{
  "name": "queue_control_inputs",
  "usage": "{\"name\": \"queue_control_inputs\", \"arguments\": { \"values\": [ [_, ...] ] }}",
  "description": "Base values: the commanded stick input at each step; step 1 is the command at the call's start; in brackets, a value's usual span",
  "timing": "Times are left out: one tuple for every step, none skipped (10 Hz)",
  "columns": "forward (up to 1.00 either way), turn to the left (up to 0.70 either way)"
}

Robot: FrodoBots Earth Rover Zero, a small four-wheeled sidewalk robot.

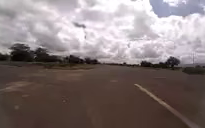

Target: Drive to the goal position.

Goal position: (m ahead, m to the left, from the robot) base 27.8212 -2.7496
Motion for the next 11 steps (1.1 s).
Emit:
{"name": "queue_control_inputs", "arguments": {
  "values": [
    [0.70, 0.00],
    [0.70, 0.00],
    [0.70, 0.00],
    [0.70, 0.00],
    [0.70, 0.00],
    [0.70, 0.00],
    [0.70, 0.00],
    [0.70, 0.00],
    [0.70, 0.00],
    [0.70, 0.00],
    [0.70, 0.00]
  ]
}}
